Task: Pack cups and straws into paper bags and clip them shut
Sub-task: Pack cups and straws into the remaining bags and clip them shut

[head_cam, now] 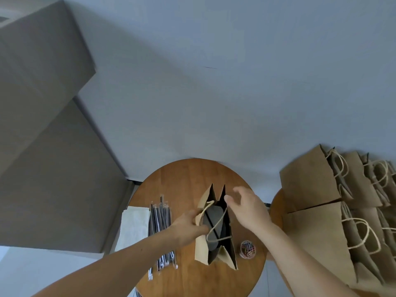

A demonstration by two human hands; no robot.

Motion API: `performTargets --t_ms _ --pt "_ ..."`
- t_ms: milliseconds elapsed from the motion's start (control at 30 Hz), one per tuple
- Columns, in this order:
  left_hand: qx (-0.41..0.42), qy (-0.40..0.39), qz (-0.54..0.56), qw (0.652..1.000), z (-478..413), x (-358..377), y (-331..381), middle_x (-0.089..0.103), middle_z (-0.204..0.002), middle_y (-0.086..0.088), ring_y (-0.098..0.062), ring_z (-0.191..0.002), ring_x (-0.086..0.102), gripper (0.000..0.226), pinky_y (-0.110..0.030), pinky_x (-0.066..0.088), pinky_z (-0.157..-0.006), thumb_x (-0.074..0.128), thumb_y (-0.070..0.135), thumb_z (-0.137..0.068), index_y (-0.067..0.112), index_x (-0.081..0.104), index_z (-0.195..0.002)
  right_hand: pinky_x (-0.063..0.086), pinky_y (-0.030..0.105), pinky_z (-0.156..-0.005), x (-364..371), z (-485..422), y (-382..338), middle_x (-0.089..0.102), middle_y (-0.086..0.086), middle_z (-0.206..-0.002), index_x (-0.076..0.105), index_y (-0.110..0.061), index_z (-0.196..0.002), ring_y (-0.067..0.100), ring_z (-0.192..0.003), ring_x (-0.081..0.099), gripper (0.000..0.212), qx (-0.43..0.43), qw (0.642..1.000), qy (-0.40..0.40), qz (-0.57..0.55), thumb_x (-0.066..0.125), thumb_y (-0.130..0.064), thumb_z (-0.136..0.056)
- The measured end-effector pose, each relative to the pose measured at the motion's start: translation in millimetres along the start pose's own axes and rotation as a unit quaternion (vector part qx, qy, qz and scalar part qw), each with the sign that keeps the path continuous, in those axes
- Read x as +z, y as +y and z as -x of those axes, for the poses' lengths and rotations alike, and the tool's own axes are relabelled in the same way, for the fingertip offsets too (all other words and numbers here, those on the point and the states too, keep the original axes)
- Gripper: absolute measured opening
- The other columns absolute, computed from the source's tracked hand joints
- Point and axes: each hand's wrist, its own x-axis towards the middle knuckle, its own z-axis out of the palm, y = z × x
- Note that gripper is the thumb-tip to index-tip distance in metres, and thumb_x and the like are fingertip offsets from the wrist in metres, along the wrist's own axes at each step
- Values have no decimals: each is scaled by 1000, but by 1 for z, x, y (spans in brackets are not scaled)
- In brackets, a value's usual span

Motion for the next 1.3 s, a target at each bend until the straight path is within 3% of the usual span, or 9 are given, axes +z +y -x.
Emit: performTargets --t_ms 167,267,500,600,667,833,1000,1167,1300 --pt "3 -61 60 996 6 30 -8 60 -130 10 -8 -115 59 87 -27 50 -95 76 46 -70 35 36 -147 37 31 -89 26 19 13 50 -6 -111 53 -23 -126 7 -92 47 58 165 937 -160 -263 29 -67 -96" --pt "22 -34 65 997 6 46 -12 67 -118 11 -11 -108 63 64 -31 54 -90 75 40 -72 42 53 -133 46 38 -98 37 22 15 58 -7 -110 60 -25 -116 14 -104 54 52 169 915 -152 -333 33 -66 -97" --pt "6 101 -20 995 4 73 0 61 -111 16 -3 -94 63 68 -22 56 -75 71 56 -60 41 53 -123 61 39 -72 43 28 11 76 5 -92 72 -19 -95 22 -86 74 34 117 870 -138 -458 44 -38 -102" --pt "-49 194 -86 976 -1 81 18 62 -75 9 -10 -67 62 20 -26 53 -59 57 52 -80 32 59 -80 55 46 -91 44 24 14 73 2 -101 70 -23 -94 19 -98 69 23 82 908 -114 -394 48 -26 -99" --pt "-62 221 -145 962 -5 79 21 53 -64 8 -17 -65 58 31 -28 49 -59 52 45 -91 28 48 -65 55 46 -90 40 21 16 70 0 -107 68 -29 -95 17 -101 66 22 53 925 -117 -358 49 -17 -98" --pt "-66 232 -195 951 -14 57 30 51 -63 5 -21 -65 58 40 -28 45 -59 46 39 -97 24 44 -60 44 22 -96 25 6 32 53 -11 -136 53 -26 -135 8 -114 57 40 -108 984 -51 -133 55 -21 -96" --pt "-25 162 -290 943 -29 22 47 52 -63 4 -13 -55 51 38 -27 38 -47 45 38 -99 22 46 -65 55 32 -87 5 -18 40 31 -4 -155 39 -23 -147 15 -107 61 65 -230 971 66 29 65 -14 -89" --pt "24 104 -362 926 -40 -2 64 46 -60 6 -9 -51 42 43 -26 30 -45 46 38 -101 26 39 -60 51 33 -74 -8 -35 40 65 -6 -104 66 -27 -109 19 -93 64 19 -214 963 30 160 55 -36 -96" --pt "51 117 -366 922 -46 -10 67 49 -61 6 -13 -55 47 38 -27 32 -47 50 38 -99 25 44 -63 52 34 -69 -5 -36 41 66 -6 -91 66 -25 -98 17 -83 63 23 -190 963 57 181 51 -42 -98"
